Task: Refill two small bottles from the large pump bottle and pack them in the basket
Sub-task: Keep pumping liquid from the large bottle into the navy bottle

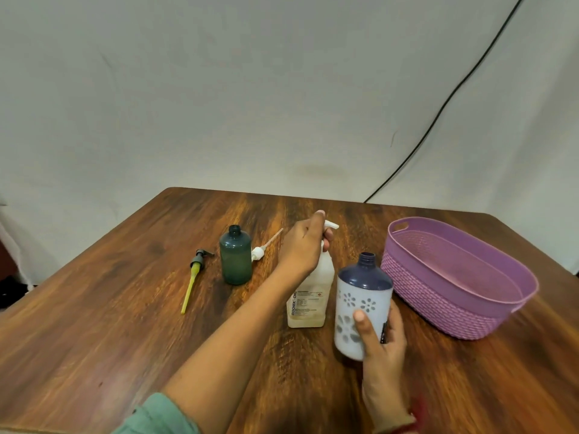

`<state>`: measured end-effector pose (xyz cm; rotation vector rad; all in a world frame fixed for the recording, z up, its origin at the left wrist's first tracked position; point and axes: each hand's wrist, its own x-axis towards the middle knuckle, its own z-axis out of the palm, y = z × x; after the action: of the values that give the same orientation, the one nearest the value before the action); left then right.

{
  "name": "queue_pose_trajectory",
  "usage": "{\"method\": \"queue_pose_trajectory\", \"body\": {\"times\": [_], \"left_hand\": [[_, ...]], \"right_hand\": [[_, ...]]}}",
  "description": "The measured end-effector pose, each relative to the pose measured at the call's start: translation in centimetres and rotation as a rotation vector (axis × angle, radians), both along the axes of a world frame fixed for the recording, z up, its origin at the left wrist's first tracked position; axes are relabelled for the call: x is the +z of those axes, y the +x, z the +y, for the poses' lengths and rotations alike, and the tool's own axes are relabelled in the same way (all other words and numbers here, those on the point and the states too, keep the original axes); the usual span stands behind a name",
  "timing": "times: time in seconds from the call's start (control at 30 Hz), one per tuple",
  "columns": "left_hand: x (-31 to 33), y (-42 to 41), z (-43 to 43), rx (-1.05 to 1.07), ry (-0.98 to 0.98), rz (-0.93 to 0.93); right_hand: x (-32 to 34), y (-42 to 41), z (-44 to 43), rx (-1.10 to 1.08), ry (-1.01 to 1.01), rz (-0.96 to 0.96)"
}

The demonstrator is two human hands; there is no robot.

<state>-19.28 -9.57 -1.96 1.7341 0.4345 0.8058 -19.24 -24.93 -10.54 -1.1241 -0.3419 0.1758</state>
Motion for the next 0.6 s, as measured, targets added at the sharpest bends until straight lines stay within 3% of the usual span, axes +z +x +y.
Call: {"method": "queue_pose_trajectory", "body": {"times": [0.27, 0.6], "left_hand": [[-0.1, -0.1, -0.1, 0.020, 0.113, -0.001], [0.2, 0.2, 0.0, -0.024, 0.116, -0.033]], "right_hand": [[-0.8, -1.5, 0.4, 0.073, 0.112, 0.282], [-1.9, -1.5, 0.0, 0.281, 0.135, 0.236]]}}
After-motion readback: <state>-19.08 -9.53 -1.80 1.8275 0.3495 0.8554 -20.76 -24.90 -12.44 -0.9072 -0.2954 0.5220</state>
